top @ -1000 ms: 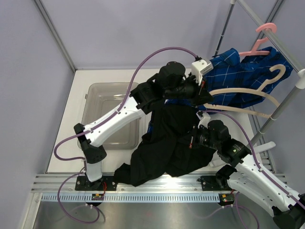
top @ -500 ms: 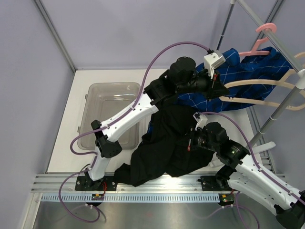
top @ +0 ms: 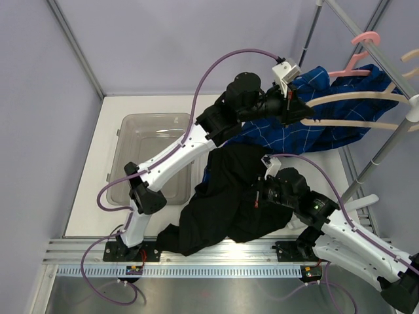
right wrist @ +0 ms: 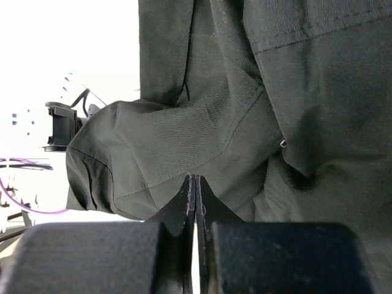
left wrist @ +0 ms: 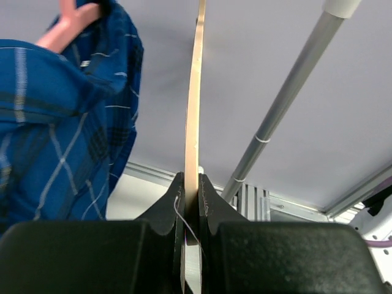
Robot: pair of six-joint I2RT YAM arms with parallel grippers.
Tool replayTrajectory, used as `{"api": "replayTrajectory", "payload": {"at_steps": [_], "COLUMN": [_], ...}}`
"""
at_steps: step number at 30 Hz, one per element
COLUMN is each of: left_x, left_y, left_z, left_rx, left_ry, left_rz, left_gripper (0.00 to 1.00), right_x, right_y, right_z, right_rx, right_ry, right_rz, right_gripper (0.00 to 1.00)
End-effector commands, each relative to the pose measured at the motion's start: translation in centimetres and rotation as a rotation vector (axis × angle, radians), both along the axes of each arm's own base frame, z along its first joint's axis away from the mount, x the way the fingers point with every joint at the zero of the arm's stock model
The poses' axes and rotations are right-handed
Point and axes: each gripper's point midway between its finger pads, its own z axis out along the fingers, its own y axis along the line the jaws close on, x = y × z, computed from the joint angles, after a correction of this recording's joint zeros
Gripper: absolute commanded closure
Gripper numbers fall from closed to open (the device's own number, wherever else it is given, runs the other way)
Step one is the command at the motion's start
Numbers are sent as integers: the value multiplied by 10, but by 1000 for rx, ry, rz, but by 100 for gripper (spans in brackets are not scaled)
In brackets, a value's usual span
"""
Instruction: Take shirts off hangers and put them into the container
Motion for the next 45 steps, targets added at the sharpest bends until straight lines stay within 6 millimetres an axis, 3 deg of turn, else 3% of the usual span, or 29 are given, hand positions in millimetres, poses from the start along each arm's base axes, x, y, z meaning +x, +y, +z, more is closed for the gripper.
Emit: {"api": "replayTrajectory", "payload": {"at_steps": [1, 4, 9, 14, 16, 17, 19, 24, 25, 28, 30, 31, 32, 33, 34, 35, 37, 38, 40, 41, 42, 44, 45], "left_x": [-8, -8, -13, -14, -17, -16, -18, -8, -9, -5, -5, -5, -3, -2, -2, 0, 0, 6, -4, -7, -16, -27, -31], "left_y": [42, 46, 60, 63, 71, 70, 80, 95, 100, 106, 115, 118, 129, 135, 142, 160, 181, 197, 230, 242, 266, 287, 294], "left_z": [79, 71, 75, 58, 62, 49, 52, 24, 26, 11, 11, 5, 7, 5, 6, 4, 4, 4, 3, -2, -3, -11, -30], "left_rx": [-174, -156, -145, -101, -112, -89, -98, -49, -54, -15, -12, 2, 15, 33, 48, 91, 123, 143, 196, 219, 244, 262, 299], "left_ry": [-107, -106, -125, -107, -113, -96, -103, -48, -51, -33, -34, -29, -33, -33, -40, -40, -40, -42, -30, -21, -10, 23, 49], "left_rz": [31, 40, 57, 61, 70, 76, 97, 167, 173, 211, 239, 251, 295, 319, 340, 404, 471, 545, 607, 632, 670, 698, 700], "left_gripper": [100, 100, 100, 100, 100, 100, 100, 100, 100, 85, 67, 61, 51, 47, 45, 44, 34, 23, 20, 10, 2, 1, 1], "right_x": [7, 8, 7, 8, 9, 9, 8, 8, 7, 9, 11, 12, 13, 13, 13, 14, 14, 15, 16, 16, 15, 15, 15], "right_y": [6, 9, 10, 12, 12, 12, 11, 8, 7, 3, -2, -5, -7, -7, -8, -8, -5, -4, -3, -3, -4, -7, -10], "right_z": [13, 14, 12, 13, 14, 14, 16, 20, 20, 17, 14, 11, 11, 12, 12, 13, 16, 17, 19, 18, 17, 17, 14], "right_rx": [24, 28, 22, 22, 20, 18, 21, 21, 20, 1, -27, -43, -48, -50, -53, -52, -40, -39, -33, -36, -42, -43, -51], "right_ry": [-55, -57, -53, -55, -60, -61, -61, -78, -78, -79, -81, -79, -82, -86, -88, -89, -94, -93, -96, -95, -92, -97, -98], "right_rz": [-6, 0, 5, 7, 6, 7, 6, -2, 0, -22, -42, -57, -67, -66, -66, -69, -64, -61, -61, -60, -64, -72, -84], "right_gripper": [100, 100, 100, 100, 100, 100, 100, 100, 100, 100, 99, 78, 67, 58, 41, 34, 30, 30, 28, 24, 18, 13, 9]}}
